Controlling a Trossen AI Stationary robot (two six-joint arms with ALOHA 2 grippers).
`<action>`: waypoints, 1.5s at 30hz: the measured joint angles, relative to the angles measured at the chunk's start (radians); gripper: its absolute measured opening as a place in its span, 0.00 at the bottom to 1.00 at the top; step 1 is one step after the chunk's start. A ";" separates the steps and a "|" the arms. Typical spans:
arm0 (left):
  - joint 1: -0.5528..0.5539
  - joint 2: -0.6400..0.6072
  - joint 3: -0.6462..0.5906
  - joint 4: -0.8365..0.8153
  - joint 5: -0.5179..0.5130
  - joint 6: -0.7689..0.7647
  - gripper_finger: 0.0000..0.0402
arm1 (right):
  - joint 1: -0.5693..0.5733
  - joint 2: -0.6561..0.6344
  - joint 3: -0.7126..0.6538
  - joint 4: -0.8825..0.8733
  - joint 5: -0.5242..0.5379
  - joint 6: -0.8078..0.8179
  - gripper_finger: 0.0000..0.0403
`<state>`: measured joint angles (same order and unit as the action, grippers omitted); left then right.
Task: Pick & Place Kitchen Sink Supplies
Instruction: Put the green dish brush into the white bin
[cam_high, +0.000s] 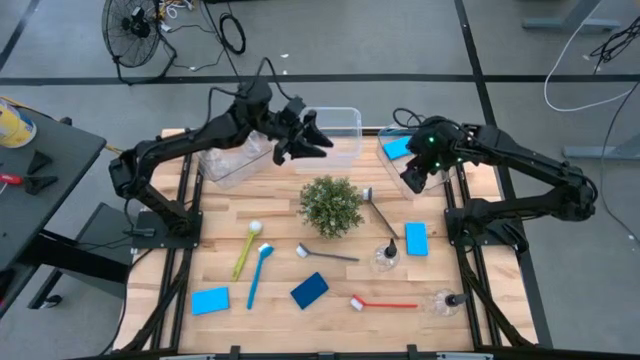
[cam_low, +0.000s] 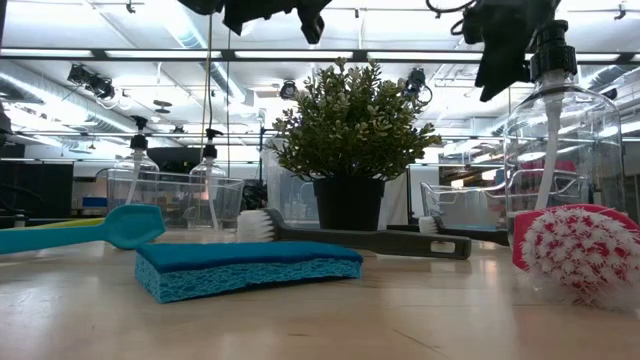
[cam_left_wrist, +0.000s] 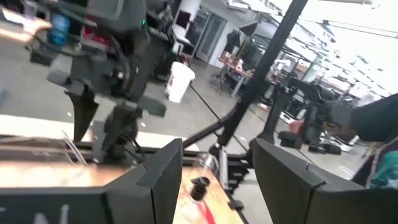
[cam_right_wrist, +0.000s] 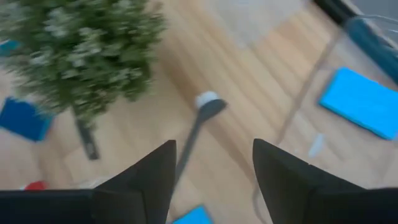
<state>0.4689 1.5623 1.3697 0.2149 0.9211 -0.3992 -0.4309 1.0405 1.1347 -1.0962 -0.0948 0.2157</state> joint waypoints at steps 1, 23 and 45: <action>-0.007 0.000 0.000 -0.015 0.004 0.000 0.49 | 0.009 0.000 0.000 0.000 -0.011 -0.001 0.53; -0.145 0.000 0.000 -0.034 0.448 -0.362 0.49 | 0.171 0.000 0.000 0.004 -0.026 0.064 0.53; 0.029 -0.280 0.000 -0.227 0.233 -0.254 0.49 | 0.180 0.000 0.000 0.063 -0.026 0.094 0.53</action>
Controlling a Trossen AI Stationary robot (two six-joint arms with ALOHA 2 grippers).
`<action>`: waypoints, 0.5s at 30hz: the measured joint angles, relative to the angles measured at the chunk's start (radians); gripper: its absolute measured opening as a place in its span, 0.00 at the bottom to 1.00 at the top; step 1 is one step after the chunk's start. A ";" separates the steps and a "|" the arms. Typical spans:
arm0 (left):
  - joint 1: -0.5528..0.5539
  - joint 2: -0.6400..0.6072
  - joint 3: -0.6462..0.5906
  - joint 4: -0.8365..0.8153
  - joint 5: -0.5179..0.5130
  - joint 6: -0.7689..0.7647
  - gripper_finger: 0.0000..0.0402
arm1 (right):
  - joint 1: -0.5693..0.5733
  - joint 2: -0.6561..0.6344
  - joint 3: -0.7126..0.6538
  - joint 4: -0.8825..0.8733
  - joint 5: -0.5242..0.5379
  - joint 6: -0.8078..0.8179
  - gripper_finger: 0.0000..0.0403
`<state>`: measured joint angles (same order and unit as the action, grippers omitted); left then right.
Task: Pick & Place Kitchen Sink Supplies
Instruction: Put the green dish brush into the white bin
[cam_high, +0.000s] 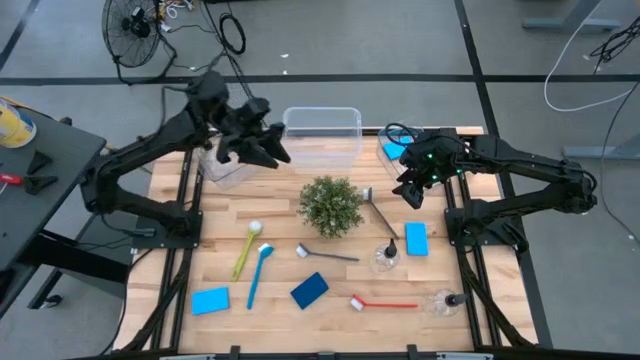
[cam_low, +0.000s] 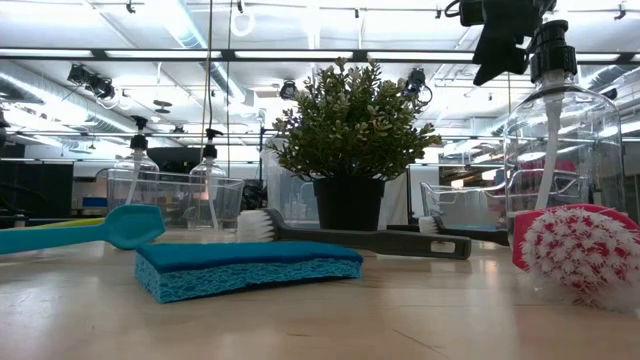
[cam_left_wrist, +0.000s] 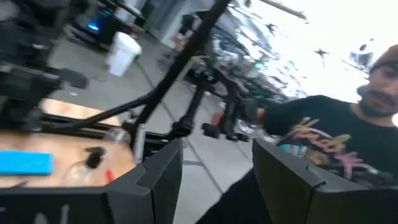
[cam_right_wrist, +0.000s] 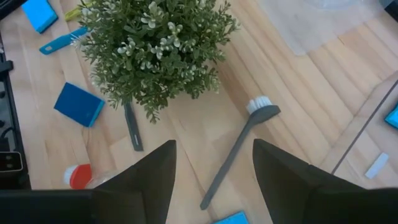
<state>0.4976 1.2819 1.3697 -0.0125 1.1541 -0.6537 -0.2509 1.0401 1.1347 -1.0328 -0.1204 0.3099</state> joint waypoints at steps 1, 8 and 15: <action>0.007 -0.021 0.000 -0.042 -0.016 0.030 0.49 | 0.000 0.000 0.000 0.000 0.000 0.000 0.53; 0.022 -0.150 0.000 -0.383 -0.241 0.242 0.49 | 0.000 0.000 0.000 0.000 0.011 0.000 0.53; -0.031 -0.222 0.001 -0.735 -0.584 0.351 0.49 | 0.000 0.000 0.000 0.000 0.025 0.000 0.53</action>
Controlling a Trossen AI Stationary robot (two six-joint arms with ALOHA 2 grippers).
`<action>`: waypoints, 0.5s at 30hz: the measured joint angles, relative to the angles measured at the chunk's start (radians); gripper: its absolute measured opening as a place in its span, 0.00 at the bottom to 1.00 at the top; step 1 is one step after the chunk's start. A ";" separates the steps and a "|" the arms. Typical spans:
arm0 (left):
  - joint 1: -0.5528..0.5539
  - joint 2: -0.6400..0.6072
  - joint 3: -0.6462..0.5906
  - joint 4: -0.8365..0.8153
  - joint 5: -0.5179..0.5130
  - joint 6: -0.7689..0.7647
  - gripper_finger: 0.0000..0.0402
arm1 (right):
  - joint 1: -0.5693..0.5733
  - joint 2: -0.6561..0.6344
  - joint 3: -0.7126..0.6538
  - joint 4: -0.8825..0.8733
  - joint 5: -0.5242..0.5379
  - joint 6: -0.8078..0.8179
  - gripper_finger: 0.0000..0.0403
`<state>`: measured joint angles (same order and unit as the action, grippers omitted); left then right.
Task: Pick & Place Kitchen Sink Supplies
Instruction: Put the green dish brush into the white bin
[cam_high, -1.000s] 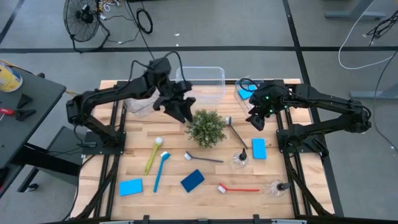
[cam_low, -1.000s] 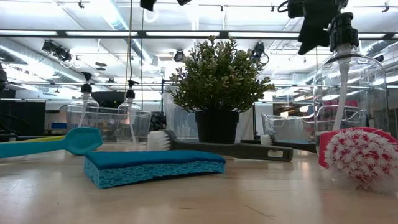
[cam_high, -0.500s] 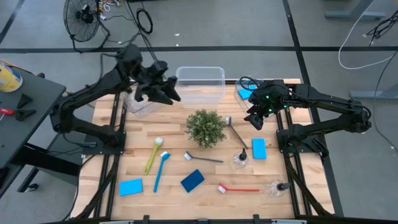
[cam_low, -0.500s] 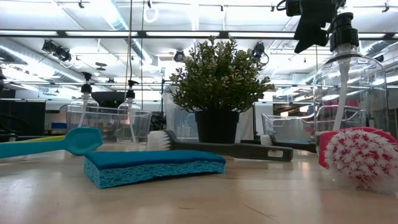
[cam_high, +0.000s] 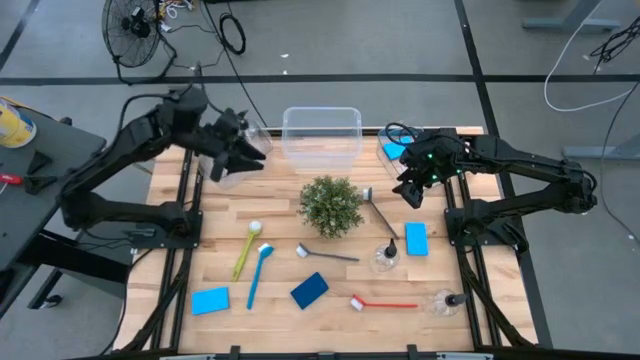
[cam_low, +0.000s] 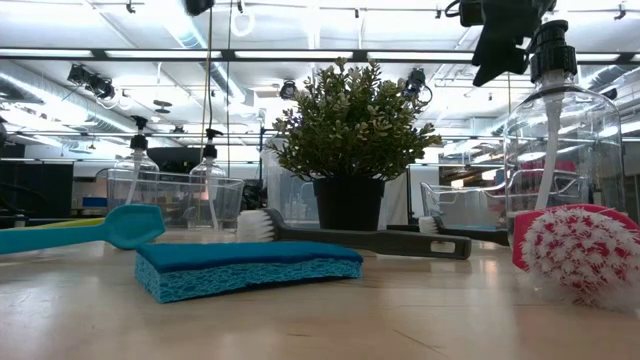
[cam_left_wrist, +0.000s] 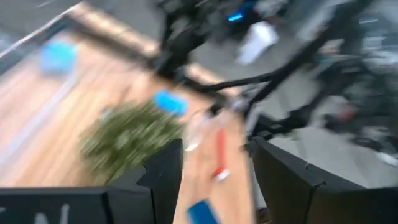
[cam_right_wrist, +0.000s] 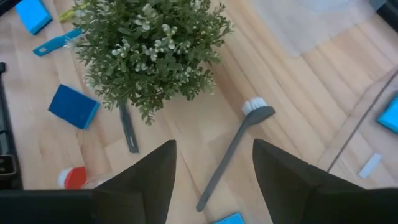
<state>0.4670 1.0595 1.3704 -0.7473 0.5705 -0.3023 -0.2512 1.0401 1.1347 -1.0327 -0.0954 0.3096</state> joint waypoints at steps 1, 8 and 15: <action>-0.013 -0.005 0.000 -0.042 -0.048 -0.001 0.49 | 0.000 0.000 0.000 0.000 0.010 0.000 0.53; -0.118 -0.008 -0.001 -0.286 -0.358 -0.112 0.49 | 0.000 0.000 0.000 0.000 0.039 0.000 0.53; -0.260 -0.006 -0.002 -0.416 -0.563 -0.311 0.49 | 0.000 0.000 0.000 0.000 0.058 0.000 0.53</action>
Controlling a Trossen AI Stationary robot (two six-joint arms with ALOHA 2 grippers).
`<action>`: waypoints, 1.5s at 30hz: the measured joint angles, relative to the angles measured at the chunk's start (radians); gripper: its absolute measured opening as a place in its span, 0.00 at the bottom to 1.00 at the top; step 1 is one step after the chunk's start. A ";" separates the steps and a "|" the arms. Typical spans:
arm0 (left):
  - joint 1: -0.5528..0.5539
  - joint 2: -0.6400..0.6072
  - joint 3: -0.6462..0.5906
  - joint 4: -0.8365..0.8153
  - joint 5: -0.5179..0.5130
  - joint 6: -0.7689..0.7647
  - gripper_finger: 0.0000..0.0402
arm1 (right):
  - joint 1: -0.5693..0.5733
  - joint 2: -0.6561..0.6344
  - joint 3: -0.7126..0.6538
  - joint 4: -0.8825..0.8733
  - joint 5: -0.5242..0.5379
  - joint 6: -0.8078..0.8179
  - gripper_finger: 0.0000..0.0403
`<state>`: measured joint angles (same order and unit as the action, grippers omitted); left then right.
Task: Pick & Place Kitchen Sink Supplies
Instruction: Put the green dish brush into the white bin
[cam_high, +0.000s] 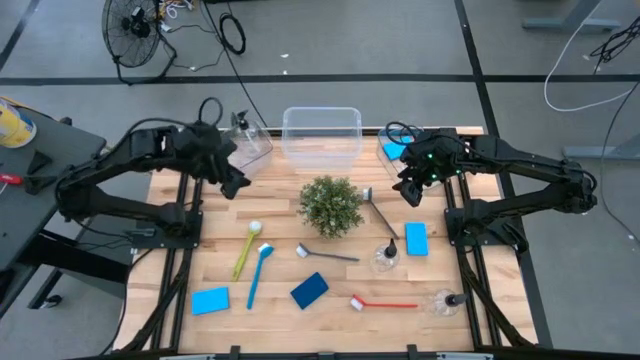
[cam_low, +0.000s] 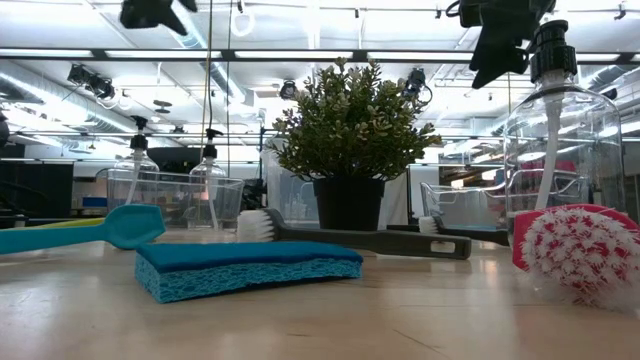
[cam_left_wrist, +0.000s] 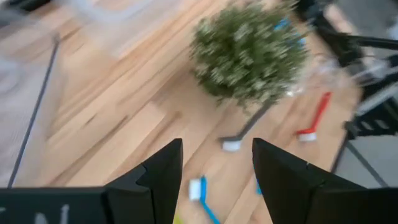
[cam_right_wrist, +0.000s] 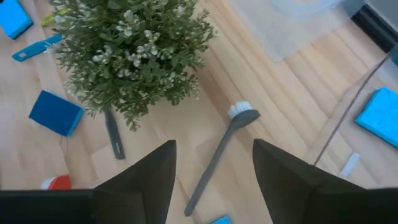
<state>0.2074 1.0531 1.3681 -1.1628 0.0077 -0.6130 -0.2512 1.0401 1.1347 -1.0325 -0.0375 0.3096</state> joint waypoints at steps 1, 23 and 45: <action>-0.021 0.000 0.000 -0.018 -0.029 -0.033 0.49 | 0.000 0.000 0.000 0.000 0.003 0.000 0.53; -0.420 0.162 -0.001 -0.235 -0.311 -0.296 0.49 | 0.000 0.000 0.000 0.024 0.004 -0.004 0.53; -0.550 0.177 -0.457 0.055 -0.301 -0.737 0.49 | 0.000 0.000 0.000 0.053 0.005 -0.030 0.53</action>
<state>-0.3424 1.2297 0.9111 -1.1074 -0.2938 -1.3504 -0.2515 1.0405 1.1347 -0.9791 -0.0330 0.2794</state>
